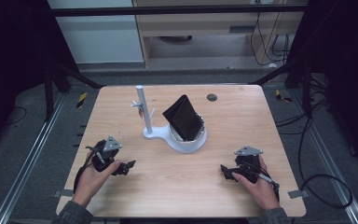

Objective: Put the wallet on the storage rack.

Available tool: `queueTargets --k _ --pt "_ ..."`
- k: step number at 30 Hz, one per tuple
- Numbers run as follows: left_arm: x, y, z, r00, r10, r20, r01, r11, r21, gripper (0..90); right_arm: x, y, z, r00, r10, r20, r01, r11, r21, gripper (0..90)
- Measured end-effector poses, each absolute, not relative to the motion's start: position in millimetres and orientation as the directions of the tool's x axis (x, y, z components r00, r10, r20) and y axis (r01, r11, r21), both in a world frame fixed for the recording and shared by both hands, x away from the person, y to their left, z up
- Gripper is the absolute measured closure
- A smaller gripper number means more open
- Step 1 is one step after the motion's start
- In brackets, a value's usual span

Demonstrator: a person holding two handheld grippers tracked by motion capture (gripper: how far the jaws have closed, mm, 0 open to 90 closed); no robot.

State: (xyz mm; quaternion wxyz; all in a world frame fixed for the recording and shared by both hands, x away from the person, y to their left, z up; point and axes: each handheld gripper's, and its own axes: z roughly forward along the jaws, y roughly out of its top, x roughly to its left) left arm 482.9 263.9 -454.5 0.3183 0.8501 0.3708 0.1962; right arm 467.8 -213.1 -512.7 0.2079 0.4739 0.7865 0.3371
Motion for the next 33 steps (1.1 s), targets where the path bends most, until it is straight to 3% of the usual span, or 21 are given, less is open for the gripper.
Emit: queueTargets --k 12,33 --pt "500 292 -470 0.591 0.801 0.098 0.534 -0.480 0.696 5.5 468 -213 -513 -0.464 0.886 -0.007 0.606 0.323 0.727 1.9" --pt "510 298 -503 0.558 0.830 0.021 0.592 -0.415 0.690 4.5 468 -213 -513 -0.463 0.886 -0.007 0.606 0.323 0.727 1.9"
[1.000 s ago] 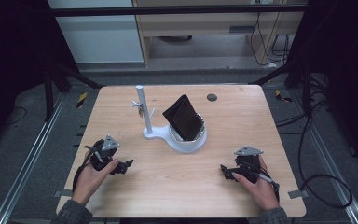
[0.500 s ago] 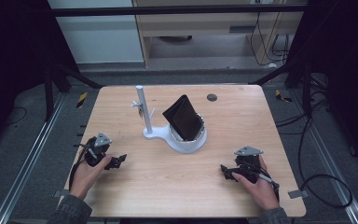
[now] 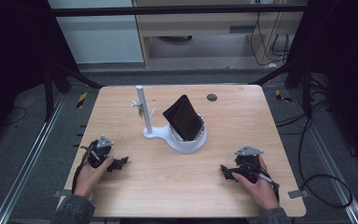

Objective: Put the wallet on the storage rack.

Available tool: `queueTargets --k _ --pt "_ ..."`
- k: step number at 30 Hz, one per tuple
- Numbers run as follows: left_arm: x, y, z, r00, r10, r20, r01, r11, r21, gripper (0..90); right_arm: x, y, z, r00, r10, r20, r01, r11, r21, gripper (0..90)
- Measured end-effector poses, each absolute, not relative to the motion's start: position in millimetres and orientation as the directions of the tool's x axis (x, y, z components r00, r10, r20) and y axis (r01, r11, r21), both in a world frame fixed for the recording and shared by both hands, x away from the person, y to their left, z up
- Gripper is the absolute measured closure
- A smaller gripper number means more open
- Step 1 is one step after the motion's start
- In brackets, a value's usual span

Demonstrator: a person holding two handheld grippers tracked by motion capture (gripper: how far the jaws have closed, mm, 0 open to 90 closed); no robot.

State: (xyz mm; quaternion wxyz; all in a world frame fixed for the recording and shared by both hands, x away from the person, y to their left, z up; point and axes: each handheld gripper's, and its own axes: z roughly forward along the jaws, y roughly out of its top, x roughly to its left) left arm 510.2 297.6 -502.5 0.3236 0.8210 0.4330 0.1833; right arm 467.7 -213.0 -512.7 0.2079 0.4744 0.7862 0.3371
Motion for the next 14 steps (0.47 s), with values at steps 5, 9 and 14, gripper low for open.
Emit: queueTargets --k 5,9,14 --pt "507.2 297.5 -507.6 0.546 0.837 0.023 0.576 -0.396 0.715 1.7 467.6 -213.0 -512.7 -0.463 0.886 -0.008 0.606 0.323 0.727 1.9" --pt "506.2 298.3 -507.7 0.540 0.841 0.026 0.580 -0.395 0.713 1.0 467.4 -212.8 -512.7 -0.460 0.888 -0.008 0.607 0.321 0.727 1.9" --pt "505.2 297.7 -507.9 0.522 0.852 0.025 0.589 -0.382 0.712 0.0 467.1 -212.7 -512.7 -0.459 0.889 -0.007 0.608 0.320 0.727 1.9"
